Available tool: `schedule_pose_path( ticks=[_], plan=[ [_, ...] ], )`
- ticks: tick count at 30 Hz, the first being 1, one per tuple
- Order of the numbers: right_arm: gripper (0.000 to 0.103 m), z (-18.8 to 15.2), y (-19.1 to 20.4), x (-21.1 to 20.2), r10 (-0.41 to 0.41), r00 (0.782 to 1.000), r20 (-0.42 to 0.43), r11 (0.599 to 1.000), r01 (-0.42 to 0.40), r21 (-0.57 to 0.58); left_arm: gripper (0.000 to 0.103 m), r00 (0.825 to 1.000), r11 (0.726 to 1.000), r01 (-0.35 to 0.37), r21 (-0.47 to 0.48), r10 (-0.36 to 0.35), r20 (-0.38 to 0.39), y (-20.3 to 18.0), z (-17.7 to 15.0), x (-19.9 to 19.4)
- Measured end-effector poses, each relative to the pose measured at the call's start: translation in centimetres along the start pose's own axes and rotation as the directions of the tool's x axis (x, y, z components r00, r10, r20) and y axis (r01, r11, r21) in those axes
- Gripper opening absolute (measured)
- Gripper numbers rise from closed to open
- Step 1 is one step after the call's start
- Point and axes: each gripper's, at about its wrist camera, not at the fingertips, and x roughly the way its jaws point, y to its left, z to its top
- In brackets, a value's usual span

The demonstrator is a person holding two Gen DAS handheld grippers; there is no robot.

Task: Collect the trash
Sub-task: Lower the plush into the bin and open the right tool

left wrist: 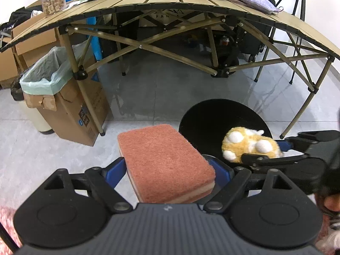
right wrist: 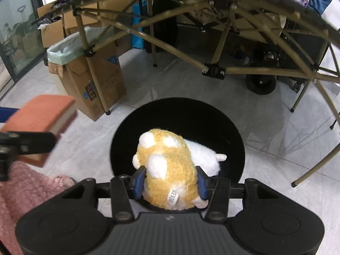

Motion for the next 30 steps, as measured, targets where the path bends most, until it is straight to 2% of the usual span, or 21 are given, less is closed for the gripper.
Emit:
schedule_pose_path(
  ticks=[6,11,17,18,20,23,26,30],
  plan=[
    [0.047,-0.1,-0.9,3.6,0.011,1.0,-0.008,0.999,-0.011,-0.03,0.086,1.0,1.0,-0.028,0.0,0.028,0.002,-0.3,0.4,1.8],
    [0.048,-0.5,-0.8,6.4,0.015,0.998,-0.066,1.0,-0.017,-0.023,0.086,0.998,0.999,-0.031,-0.018,0.03,-0.053,0.3,0.3,3.8],
    [0.055,-0.7,-0.3,6.9,0.011,0.997,-0.079,0.998,-0.016,-0.055,0.086,0.998,0.999,-0.04,-0.022,0.039,-0.059,0.7,0.1,4.2],
    [0.057,-0.6,-0.3,6.7,0.005,0.997,-0.072,0.999,-0.008,-0.053,0.086,0.998,0.999,-0.038,-0.026,0.037,-0.057,0.7,0.1,4.1],
    [0.073,-0.3,-0.4,6.2,0.002,0.998,-0.056,0.999,-0.004,-0.037,0.086,0.998,0.999,-0.035,-0.03,0.033,-0.051,0.7,0.1,3.9],
    [0.089,0.1,-1.1,4.9,-0.007,1.0,-0.027,1.0,0.007,-0.004,0.086,0.999,0.999,-0.035,-0.027,0.034,-0.04,0.6,0.1,3.7],
    [0.099,0.3,-1.9,3.7,-0.013,1.0,-0.017,0.999,0.014,0.04,0.086,0.999,0.999,-0.037,-0.025,0.036,-0.036,0.4,0.1,3.7],
    [0.103,0.3,-2.8,2.3,-0.031,0.999,-0.022,0.997,0.032,0.074,0.086,0.999,0.999,-0.035,-0.017,0.034,-0.027,0.1,0.3,3.5]
  ],
)
